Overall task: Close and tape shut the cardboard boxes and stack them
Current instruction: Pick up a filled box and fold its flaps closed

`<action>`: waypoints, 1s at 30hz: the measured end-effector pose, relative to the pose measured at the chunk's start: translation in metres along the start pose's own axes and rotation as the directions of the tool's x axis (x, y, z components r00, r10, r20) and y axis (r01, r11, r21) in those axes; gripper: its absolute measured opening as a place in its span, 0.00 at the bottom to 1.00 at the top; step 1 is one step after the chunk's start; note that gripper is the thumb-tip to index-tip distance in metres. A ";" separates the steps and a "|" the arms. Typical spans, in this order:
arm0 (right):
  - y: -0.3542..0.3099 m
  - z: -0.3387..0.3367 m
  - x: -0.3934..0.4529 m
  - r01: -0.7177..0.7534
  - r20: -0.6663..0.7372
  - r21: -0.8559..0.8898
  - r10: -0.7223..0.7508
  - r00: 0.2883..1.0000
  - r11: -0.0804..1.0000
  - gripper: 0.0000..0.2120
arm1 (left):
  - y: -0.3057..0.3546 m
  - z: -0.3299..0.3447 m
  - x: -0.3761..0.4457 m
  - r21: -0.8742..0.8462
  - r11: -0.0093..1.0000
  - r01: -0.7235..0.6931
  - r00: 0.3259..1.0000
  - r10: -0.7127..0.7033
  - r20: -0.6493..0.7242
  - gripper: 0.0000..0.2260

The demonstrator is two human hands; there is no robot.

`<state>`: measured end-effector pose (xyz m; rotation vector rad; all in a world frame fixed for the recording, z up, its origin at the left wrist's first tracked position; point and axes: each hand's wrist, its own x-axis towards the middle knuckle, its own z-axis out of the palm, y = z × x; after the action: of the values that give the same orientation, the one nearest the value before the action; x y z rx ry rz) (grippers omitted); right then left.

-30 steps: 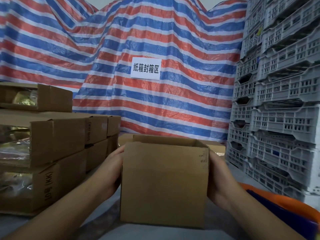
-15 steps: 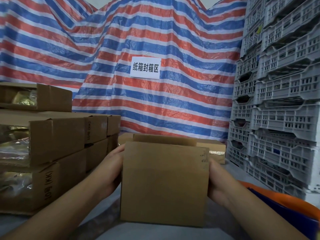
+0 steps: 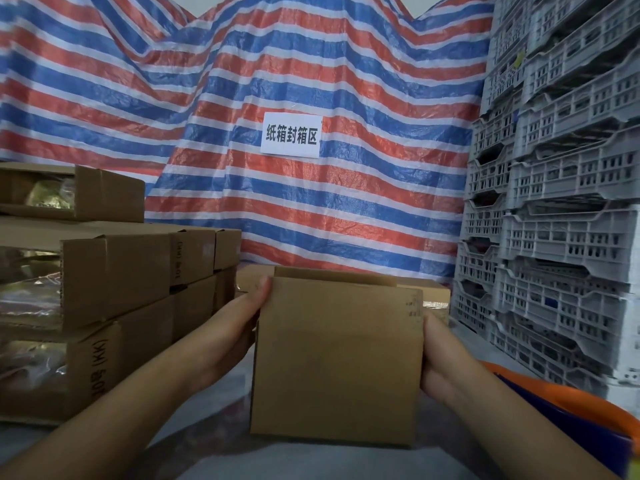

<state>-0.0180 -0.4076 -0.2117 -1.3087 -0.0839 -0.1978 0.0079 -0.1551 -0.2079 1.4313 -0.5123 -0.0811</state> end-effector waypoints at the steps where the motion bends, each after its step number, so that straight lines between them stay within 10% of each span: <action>1: 0.001 -0.001 0.000 0.007 0.008 -0.007 -0.007 1.000 1.000 0.17 | 0.000 0.001 0.000 0.006 1.000 0.009 1.000 -0.009 -0.017 0.27; 10: -0.018 -0.016 0.000 0.228 0.221 -0.060 -0.209 0.952 0.972 0.37 | 0.002 0.002 0.001 0.019 1.000 0.023 0.998 -0.022 -0.053 0.26; 25: -0.006 -0.015 0.007 0.210 0.074 -0.374 -0.197 0.978 0.903 0.06 | -0.006 -0.005 0.007 0.155 0.988 0.010 0.998 0.000 -0.062 0.14; 30: -0.005 -0.012 0.005 0.113 0.029 -0.225 -0.109 0.994 0.968 0.16 | -0.005 -0.001 0.007 0.092 0.996 0.000 0.988 0.014 -0.153 0.08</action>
<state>-0.0145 -0.4212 -0.2091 -1.5342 -0.1522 -0.2992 0.0161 -0.1575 -0.2107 1.5114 -0.3985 0.0587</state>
